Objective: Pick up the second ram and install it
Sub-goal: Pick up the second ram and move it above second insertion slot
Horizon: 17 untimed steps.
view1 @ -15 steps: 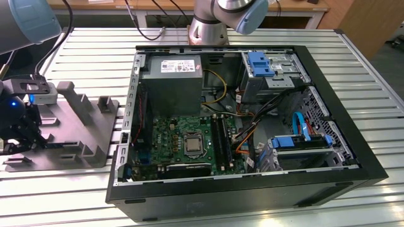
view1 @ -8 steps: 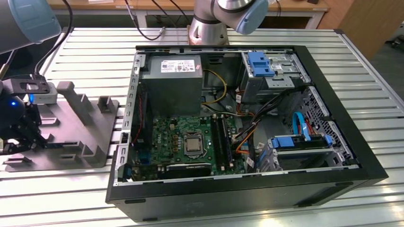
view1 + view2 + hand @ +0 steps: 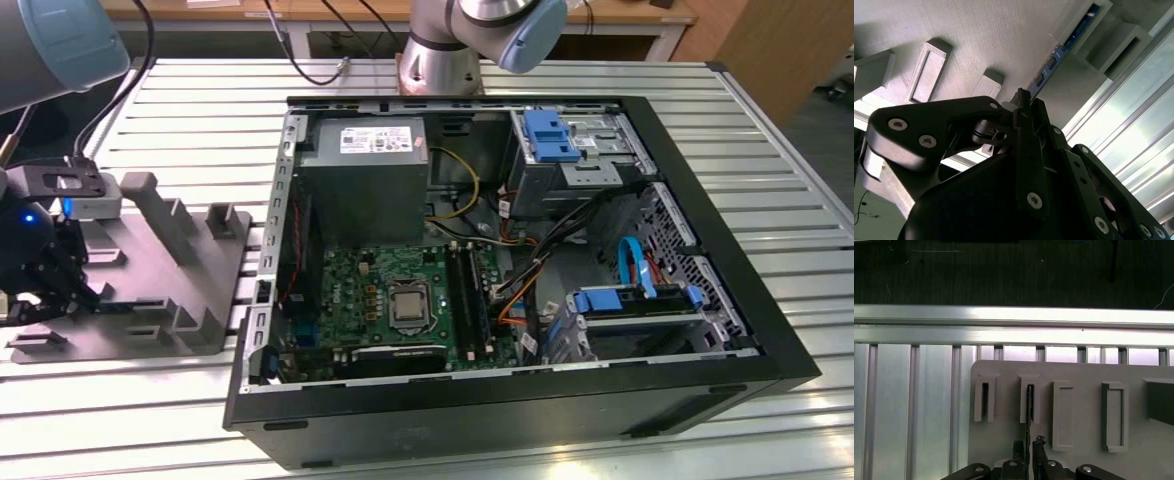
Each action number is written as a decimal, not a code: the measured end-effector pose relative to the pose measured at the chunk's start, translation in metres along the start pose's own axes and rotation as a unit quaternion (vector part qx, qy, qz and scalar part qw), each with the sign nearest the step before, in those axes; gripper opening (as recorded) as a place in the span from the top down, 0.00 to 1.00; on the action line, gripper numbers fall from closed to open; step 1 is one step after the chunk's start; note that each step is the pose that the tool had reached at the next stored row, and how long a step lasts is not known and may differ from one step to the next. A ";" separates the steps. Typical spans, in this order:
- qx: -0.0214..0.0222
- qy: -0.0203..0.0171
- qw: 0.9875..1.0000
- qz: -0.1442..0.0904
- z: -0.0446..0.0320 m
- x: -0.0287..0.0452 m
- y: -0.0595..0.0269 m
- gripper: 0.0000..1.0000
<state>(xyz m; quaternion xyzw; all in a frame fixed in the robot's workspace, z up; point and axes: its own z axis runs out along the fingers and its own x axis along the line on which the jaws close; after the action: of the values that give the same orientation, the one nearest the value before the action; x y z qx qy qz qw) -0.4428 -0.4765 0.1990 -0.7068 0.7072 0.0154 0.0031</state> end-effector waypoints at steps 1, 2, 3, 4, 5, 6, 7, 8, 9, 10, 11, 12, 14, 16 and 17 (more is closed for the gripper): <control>0.000 0.000 1.000 0.000 0.0000 -0.0001 0.0000 0.79; 0.000 0.000 1.000 0.000 -0.0001 -0.0001 0.0000 0.79; 0.000 0.000 1.000 0.000 0.0000 -0.0001 0.0000 0.79; 0.000 0.000 1.000 0.000 0.0000 -0.0001 0.0000 0.79; 0.000 0.000 1.000 0.000 -0.0001 0.0002 0.0001 0.79; 0.000 0.000 1.000 0.000 0.0000 0.0006 0.0001 0.79; 0.000 0.000 1.000 0.000 -0.0001 0.0008 0.0001 0.79; 0.000 0.000 1.000 0.000 -0.0001 0.0008 0.0001 0.79; 0.000 0.000 1.000 0.000 -0.0001 0.0009 0.0000 0.79; 0.000 0.000 1.000 0.000 -0.0001 0.0009 0.0000 0.79; 0.000 0.000 1.000 0.000 -0.0001 0.0009 0.0000 0.79; 0.000 0.000 1.000 0.000 -0.0001 0.0010 0.0000 0.79; 0.000 0.000 1.000 0.000 -0.0001 0.0010 0.0000 0.79; 0.000 0.000 1.000 0.000 -0.0001 0.0011 0.0000 0.79; 0.000 0.000 1.000 0.000 -0.0001 0.0011 0.0000 0.79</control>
<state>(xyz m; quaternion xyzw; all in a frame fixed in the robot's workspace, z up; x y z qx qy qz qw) -0.4428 -0.4775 0.1991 -0.7068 0.7072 0.0154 0.0031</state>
